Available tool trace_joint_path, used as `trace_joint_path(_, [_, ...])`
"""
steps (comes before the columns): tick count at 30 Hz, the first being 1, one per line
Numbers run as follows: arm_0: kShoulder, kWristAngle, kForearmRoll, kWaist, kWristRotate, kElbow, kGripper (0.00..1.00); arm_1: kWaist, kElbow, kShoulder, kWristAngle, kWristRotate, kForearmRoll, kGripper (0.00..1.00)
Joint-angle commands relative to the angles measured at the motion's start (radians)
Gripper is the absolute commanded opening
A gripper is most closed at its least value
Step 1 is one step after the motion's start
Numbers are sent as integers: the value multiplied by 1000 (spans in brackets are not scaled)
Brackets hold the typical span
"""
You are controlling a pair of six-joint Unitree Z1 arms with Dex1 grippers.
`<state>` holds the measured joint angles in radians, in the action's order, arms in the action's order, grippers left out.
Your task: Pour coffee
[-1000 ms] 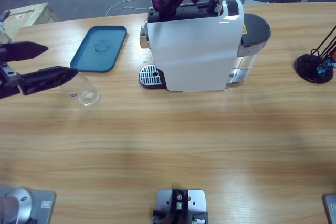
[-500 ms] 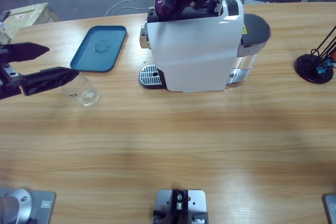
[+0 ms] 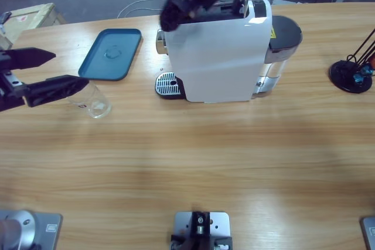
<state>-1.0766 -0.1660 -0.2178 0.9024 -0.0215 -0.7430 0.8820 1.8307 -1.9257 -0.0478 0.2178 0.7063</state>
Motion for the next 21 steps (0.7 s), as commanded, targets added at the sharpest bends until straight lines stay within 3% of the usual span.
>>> trace_joint_path(1, [-12, 6, -3, 0, 0, 30, 991, 161, -200, 197, 214, -390, -26, 0])
trace_joint_path(4, [4, 10, -5, 1, 0, 27, 991, 160, -413, 338, 376, -604, -149, 0])
trace_joint_path(7, [23, 11, -5, 1, 0, 31, 991, 118, -570, 440, 474, -734, -247, 0])
trace_joint_path(15, [17, 17, -5, 1, -3, 14, 991, -69, -611, 374, 469, -837, -479, 0])
trace_joint_path(21, [31, 19, -13, 1, -3, 11, 991, -92, -586, 218, 411, -861, -593, 0])
